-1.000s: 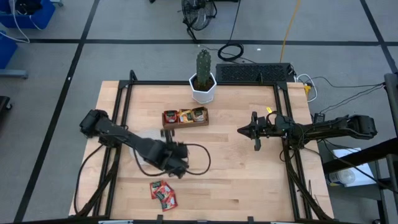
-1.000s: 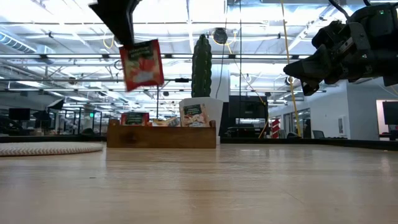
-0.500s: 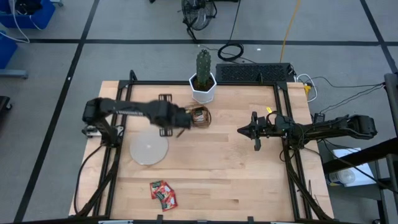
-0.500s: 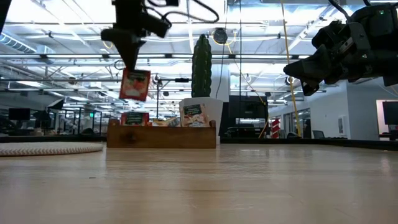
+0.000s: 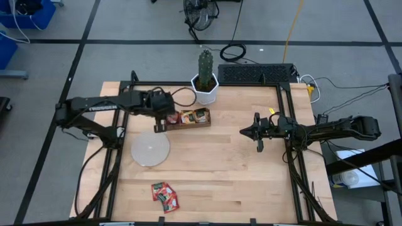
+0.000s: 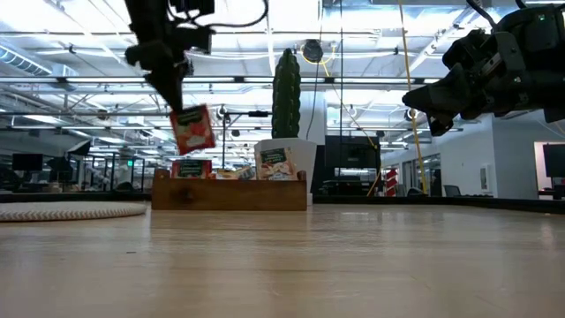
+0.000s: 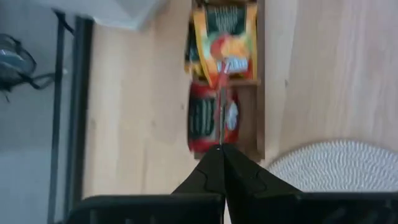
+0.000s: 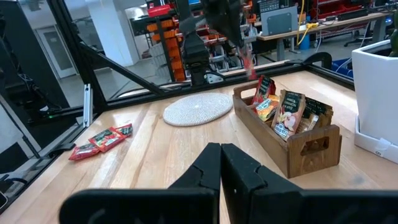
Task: Pick & Place Tea
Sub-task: Put the red tea bag into the left section of the wooden organizer
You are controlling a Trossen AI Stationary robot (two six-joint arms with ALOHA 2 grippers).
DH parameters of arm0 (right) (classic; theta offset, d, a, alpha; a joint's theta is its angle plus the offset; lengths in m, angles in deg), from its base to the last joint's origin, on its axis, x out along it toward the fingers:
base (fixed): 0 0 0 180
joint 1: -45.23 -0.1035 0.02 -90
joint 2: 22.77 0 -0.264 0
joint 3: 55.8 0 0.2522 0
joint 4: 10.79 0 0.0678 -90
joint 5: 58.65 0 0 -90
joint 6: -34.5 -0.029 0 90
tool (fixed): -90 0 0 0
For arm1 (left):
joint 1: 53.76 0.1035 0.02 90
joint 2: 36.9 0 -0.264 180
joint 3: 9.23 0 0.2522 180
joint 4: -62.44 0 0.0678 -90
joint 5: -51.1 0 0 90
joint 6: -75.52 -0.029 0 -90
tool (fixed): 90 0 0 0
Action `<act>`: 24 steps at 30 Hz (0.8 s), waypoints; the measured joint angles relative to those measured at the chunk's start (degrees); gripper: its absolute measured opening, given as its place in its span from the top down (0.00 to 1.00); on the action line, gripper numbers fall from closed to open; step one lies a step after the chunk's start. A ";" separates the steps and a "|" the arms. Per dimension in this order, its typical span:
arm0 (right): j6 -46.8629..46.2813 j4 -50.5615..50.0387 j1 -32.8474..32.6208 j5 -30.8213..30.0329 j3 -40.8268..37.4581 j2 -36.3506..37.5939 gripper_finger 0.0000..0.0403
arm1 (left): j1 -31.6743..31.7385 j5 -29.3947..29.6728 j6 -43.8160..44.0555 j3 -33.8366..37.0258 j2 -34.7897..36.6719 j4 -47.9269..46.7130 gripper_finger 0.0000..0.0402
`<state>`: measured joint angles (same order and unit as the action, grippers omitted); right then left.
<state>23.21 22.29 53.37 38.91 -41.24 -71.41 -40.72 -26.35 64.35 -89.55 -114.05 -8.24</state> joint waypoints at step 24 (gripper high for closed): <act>0.00 0.30 0.01 -0.01 0.02 0.00 1.00 | 2.27 -0.39 -2.85 4.63 -7.12 2.12 1.00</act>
<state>23.21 22.59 53.38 38.90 -41.22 -71.41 -38.45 -26.74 61.50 -84.92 -121.18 -6.12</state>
